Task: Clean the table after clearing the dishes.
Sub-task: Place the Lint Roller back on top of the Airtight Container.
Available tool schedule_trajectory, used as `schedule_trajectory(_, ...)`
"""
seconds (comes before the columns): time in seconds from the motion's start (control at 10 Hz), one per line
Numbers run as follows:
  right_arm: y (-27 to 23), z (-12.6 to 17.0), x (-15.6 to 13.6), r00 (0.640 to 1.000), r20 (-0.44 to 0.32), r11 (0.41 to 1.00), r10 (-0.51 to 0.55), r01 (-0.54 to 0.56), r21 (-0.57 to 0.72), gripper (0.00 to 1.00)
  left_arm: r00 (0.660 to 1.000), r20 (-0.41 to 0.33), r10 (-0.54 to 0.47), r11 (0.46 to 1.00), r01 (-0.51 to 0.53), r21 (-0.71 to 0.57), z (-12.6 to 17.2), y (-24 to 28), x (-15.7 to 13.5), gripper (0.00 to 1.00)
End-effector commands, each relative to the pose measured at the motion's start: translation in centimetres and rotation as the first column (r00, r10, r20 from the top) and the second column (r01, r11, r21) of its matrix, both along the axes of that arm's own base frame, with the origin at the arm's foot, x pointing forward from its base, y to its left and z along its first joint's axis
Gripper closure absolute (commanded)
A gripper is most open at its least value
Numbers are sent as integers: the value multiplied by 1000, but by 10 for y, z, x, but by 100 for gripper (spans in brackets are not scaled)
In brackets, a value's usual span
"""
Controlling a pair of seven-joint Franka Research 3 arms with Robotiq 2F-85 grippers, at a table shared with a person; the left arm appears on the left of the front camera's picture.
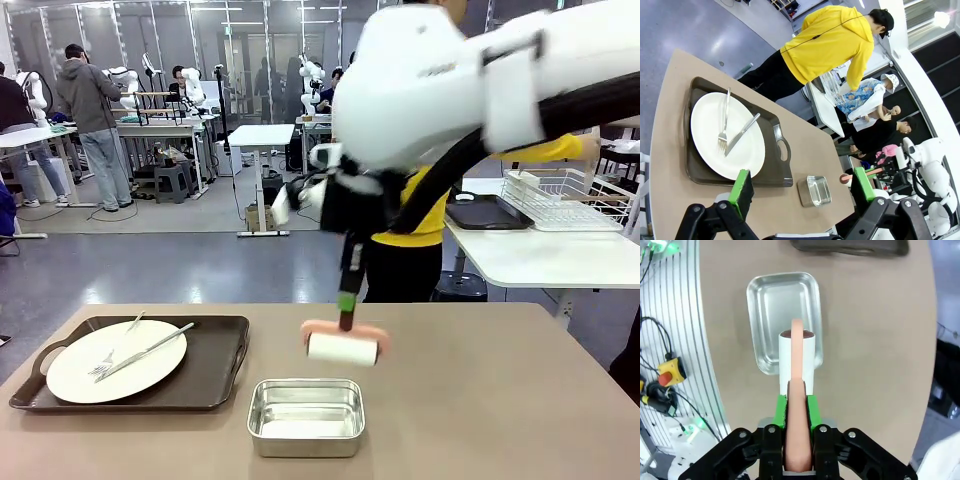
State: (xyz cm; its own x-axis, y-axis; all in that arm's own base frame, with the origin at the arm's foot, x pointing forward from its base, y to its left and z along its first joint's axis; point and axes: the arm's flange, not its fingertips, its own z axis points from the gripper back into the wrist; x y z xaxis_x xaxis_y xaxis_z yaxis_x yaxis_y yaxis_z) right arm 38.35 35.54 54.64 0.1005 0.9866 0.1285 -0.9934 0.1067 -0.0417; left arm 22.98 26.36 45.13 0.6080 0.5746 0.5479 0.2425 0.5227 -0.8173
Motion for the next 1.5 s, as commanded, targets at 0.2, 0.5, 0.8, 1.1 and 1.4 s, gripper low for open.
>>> schedule_trajectory(0.2,30,-32,16,993,-11,991,117,-116,70,80,1000,11,0,1000,0,2,1,1,-2,0)
schedule_trajectory(0.5,30,-72,31,993,-62,990,101,-95,105,80,1000,11,0,1000,0,2,1,1,-2,0)
schedule_trajectory(0.8,34,-97,54,992,-34,989,120,-117,87,80,1000,11,0,1000,0,2,1,1,-2,0)
schedule_trajectory(1.1,44,-125,66,990,-72,992,125,-125,1,80,1000,11,0,1000,0,2,1,1,-2,0)
schedule_trajectory(1.4,44,-134,76,991,-79,994,111,-113,-14,80,1000,11,0,1000,0,2,1,1,-2,0)
